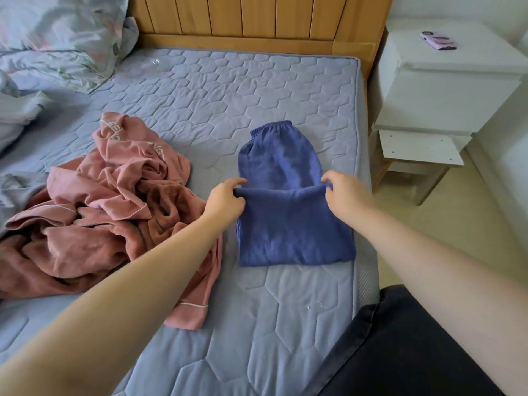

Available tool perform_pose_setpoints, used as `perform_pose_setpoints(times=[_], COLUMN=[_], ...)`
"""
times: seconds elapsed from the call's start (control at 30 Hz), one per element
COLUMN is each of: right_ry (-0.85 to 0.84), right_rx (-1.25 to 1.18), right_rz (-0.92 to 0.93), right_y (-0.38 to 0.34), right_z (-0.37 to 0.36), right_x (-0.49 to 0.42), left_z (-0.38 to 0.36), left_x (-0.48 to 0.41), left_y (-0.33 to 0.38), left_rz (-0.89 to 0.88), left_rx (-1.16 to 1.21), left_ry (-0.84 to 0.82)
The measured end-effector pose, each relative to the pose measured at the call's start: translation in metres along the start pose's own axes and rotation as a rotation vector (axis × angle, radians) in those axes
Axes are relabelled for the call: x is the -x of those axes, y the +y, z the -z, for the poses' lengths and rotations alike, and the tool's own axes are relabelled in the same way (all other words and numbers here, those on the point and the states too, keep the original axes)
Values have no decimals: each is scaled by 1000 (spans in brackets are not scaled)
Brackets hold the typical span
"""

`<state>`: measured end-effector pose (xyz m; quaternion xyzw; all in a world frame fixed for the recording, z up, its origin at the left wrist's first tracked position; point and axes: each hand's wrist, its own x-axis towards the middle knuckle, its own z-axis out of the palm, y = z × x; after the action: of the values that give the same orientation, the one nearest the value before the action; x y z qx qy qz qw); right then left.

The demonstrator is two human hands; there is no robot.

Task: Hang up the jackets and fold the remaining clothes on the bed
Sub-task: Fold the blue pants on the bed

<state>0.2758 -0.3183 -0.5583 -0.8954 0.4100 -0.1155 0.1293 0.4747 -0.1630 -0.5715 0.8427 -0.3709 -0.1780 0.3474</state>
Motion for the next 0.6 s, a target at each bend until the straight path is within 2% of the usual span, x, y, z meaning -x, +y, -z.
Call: perform_pose_setpoints(times=[0.07,0.13,0.2,0.27,0.33,0.47,0.6], right_ry=[71,-22,-177,-331,-423,-403,-311], right_rx=[80,169,223,264,271,257,231], right_rz=[40,80,136,212,182,-55,-157], right_y=[0,-4,-10,-11,4,54,55], right_z=[-12,-33,-57,-81,-96,-98,-91], right_x=[-2,6,22,39,51,65,69], left_z=[-14,-37,-64,-87,-102,-105,-91], left_x=[5,13,21,26,31,32,22], left_y=[1,1,0,-8,-23,-48,-55], left_rz=[-49,-233,-330,-315,-267,-181,-62], left_rx=[-184,-434,-618,-721,-767,-760,-744], left_ry=[60,22,-104,-262,-361,-312,-253])
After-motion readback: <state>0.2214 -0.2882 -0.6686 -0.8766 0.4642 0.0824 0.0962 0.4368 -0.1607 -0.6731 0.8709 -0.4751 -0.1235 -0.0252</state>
